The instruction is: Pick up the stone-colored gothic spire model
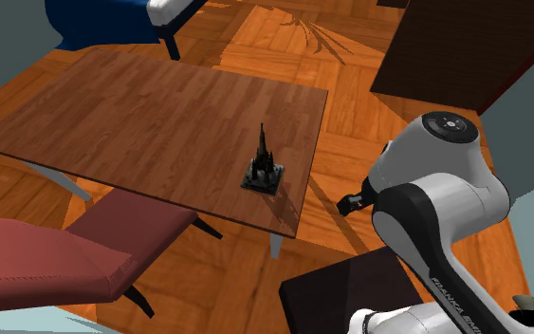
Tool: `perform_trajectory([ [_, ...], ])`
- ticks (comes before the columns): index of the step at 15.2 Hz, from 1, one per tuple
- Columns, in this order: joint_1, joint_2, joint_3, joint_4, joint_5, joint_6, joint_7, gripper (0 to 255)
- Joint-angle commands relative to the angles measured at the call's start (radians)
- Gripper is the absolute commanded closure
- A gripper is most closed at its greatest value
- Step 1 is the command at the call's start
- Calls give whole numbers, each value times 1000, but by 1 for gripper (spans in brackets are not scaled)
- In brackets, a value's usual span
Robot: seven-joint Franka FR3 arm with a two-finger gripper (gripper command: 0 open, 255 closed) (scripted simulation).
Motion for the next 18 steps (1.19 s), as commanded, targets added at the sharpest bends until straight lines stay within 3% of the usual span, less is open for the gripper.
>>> perform_trajectory([
  [1, 0, 0, 0, 0, 0, 0, 0, 0],
  [7, -34, -5, 193, -97, 28, 286, 254, 0],
  [11, -90, 42, 340, -111, 7, 468, 438, 0],
  [15, -196, 115, 509, -82, -55, 624, 642, 0],
  [18, -316, 174, 654, -31, -134, 713, 811, 0],
])
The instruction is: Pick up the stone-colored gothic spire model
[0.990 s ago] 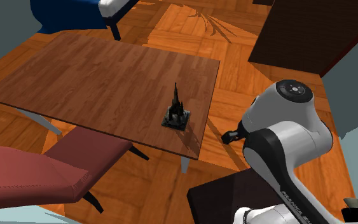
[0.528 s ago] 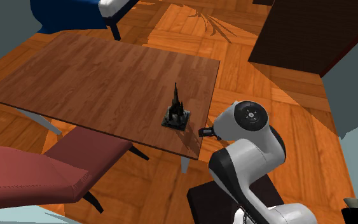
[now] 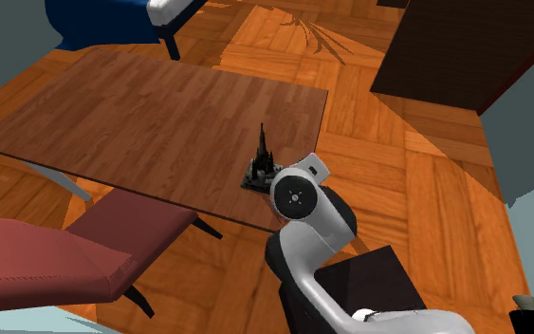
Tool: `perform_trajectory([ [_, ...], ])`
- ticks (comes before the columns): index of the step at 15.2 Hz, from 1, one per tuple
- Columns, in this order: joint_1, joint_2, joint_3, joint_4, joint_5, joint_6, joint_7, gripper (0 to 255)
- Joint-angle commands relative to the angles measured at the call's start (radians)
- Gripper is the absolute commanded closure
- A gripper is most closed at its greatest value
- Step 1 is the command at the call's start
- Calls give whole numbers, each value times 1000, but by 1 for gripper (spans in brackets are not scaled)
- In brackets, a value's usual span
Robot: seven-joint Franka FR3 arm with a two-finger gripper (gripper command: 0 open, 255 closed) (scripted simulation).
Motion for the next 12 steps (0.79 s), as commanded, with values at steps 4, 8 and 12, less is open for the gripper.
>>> perform_trajectory([
  [4, -265, 84, 285, 125, -163, 101, 304, 0],
  [8, -558, 104, 555, 270, -287, 115, 521, 0],
  [12, -662, 82, 649, 300, -303, 132, 582, 0],
])
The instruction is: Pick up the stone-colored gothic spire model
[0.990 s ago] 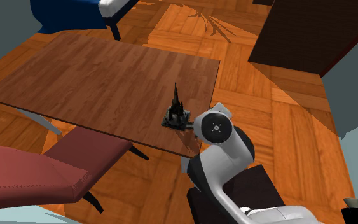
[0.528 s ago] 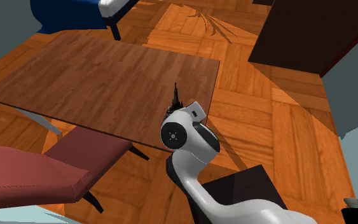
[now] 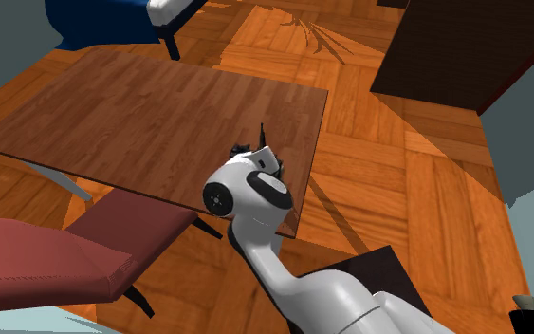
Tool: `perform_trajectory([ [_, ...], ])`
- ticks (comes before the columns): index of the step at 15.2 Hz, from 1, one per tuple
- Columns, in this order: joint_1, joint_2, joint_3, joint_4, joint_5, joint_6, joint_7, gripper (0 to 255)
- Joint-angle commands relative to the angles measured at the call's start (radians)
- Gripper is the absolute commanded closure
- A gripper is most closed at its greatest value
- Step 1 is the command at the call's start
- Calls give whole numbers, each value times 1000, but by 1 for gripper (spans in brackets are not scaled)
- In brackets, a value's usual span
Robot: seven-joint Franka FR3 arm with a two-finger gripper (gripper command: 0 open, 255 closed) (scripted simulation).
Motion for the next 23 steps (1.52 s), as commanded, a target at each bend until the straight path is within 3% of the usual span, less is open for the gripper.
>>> perform_trajectory([
  [1, -22, -6, 24, -10, -4, 18, 20, 0],
  [7, -45, -19, 59, -49, -8, 62, 55, 0],
  [8, -46, -19, 59, -49, -9, 62, 54, 255],
  [17, -45, -19, 59, -49, -8, 61, 55, 255],
  [23, -16, -3, 14, 3, -3, 4, 10, 255],
])
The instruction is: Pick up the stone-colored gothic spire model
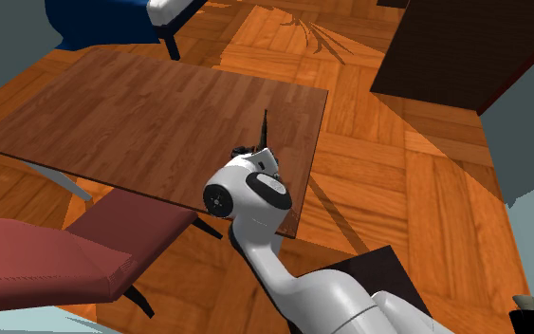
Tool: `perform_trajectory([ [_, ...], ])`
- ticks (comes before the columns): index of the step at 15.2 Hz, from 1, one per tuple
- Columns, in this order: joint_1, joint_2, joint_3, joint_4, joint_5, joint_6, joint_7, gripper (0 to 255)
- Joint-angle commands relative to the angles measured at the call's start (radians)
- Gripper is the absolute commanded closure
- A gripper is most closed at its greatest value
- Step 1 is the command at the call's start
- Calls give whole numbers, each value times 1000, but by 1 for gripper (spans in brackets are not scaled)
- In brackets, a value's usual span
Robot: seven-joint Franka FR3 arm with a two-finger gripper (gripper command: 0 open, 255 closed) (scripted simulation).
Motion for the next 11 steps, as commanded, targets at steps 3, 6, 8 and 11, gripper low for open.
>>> perform_trajectory([
  [3, 11, 11, -22, 40, 4, -38, -29, 255],
  [6, 19, 18, -38, 70, 7, -67, -51, 255],
  [8, 23, 23, -48, 92, 9, -86, -65, 255],
  [11, 25, 26, -53, 105, 10, -98, -73, 255],
])
